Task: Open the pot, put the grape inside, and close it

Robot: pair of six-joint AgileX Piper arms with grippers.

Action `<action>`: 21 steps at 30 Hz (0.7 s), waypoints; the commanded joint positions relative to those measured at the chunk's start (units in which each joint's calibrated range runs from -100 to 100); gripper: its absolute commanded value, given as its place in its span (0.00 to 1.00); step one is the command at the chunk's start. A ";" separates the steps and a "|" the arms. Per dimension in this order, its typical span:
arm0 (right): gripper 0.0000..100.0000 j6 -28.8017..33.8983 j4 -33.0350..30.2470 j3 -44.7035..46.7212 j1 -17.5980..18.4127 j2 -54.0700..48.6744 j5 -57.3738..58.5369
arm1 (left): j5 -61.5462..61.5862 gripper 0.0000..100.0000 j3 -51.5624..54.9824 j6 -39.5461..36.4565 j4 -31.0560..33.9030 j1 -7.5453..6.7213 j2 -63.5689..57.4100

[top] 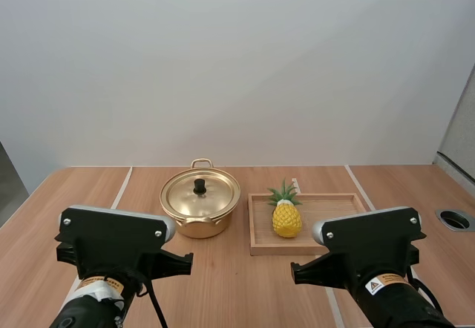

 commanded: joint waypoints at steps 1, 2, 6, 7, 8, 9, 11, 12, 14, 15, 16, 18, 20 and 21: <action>0.00 9.23 -4.70 0.08 -0.20 -0.39 -2.02 | -0.45 0.02 0.00 -2.61 0.65 0.06 -0.33; 0.00 11.68 -6.59 0.08 -0.20 -0.39 -2.02 | -0.45 0.02 0.00 -4.44 0.59 0.06 -0.33; 0.00 15.23 -9.06 0.08 -0.20 -0.39 -2.21 | 0.11 0.02 0.00 -8.73 1.25 0.06 -0.33; 0.00 15.23 -9.06 0.08 -0.20 -0.39 -2.21 | 0.11 0.02 0.00 -8.83 1.23 0.06 -0.33; 0.00 15.31 -9.06 0.08 -0.20 -0.39 -2.21 | 0.11 0.02 0.00 -8.83 1.23 0.06 -0.33; 0.00 15.98 -9.12 0.08 -0.20 -0.39 -2.21 | 0.11 0.02 0.00 -8.83 1.23 0.06 -0.33; 0.00 21.29 -9.43 0.08 -0.20 -0.39 -2.21 | 0.11 0.02 0.00 -8.83 1.23 0.06 -0.33; 0.00 23.70 -9.89 0.08 -0.20 -0.39 -2.21 | 0.11 0.02 0.00 -8.83 1.23 0.06 -0.33; 0.00 26.03 -12.57 0.08 -0.20 -0.39 -1.88 | 0.11 0.02 0.00 -8.83 1.23 0.06 -0.33; 0.00 26.03 -13.98 0.08 -0.20 -0.39 -1.88 | 0.11 0.02 0.00 -8.83 1.23 0.06 -0.33; 0.00 26.03 -15.88 0.08 0.03 -0.39 -2.06 | 0.11 0.02 0.00 -8.83 1.23 0.06 -0.33; 0.00 26.03 -17.84 0.08 0.86 -0.39 -2.24 | 0.11 0.02 0.00 -8.83 1.23 0.06 -0.33; 0.00 26.03 -18.78 0.08 2.24 -0.39 -2.24 | 0.11 0.02 0.00 -8.83 1.23 0.06 -0.33; 0.00 26.03 -18.90 0.08 2.84 -0.39 -2.24 | 0.11 0.02 0.00 -8.83 1.23 0.06 -0.33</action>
